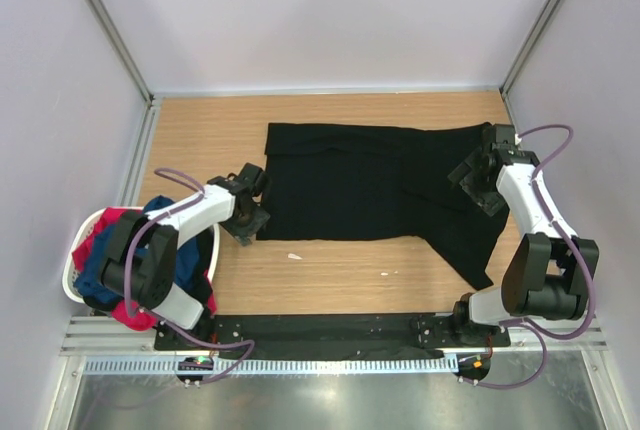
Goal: Fold and stack the t-shirts
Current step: Fold the tshirt
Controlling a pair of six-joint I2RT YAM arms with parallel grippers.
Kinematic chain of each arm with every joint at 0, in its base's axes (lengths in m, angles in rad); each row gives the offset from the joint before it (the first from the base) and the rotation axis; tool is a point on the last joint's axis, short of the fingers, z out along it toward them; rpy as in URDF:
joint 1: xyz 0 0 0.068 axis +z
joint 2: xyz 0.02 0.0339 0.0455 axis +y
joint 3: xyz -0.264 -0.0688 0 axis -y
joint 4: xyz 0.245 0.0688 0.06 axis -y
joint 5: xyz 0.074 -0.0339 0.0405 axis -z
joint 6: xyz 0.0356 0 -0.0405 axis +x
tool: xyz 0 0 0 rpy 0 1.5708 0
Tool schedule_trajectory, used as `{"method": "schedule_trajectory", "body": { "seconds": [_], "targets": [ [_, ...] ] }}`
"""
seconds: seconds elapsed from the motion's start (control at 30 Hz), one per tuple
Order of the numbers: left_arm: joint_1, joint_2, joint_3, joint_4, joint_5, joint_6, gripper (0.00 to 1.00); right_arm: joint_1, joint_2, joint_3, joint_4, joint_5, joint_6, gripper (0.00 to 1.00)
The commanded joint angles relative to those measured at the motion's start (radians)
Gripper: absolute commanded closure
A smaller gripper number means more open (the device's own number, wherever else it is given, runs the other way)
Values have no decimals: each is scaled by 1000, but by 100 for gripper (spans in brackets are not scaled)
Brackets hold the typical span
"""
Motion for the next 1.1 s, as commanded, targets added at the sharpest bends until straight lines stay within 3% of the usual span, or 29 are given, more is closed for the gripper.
{"method": "schedule_trajectory", "body": {
  "seconds": [0.0, 0.33, 0.53, 0.57, 0.63, 1.07],
  "targets": [
    [11, 29, 2, 45, 17, 4, 48, -3, 20, 50, -16, 23, 9, 14],
    [11, 84, 2, 44, 26, -22, 60, -3, 40, 67, -45, 18, 6, 14],
    [11, 96, 9, 41, 29, -30, 82, -5, 26, 59, -67, 21, 10, 14],
    [9, 98, 9, 39, 32, -30, 92, -3, 25, 58, -69, 15, 12, 14],
    [9, 96, 13, 38, 32, -30, 99, -3, 18, 52, -65, -31, 18, 15],
    [-1, 96, 52, 2, 3, -33, 100, 23, 24, -133, -85, -95, 44, 20]
  ]
}}
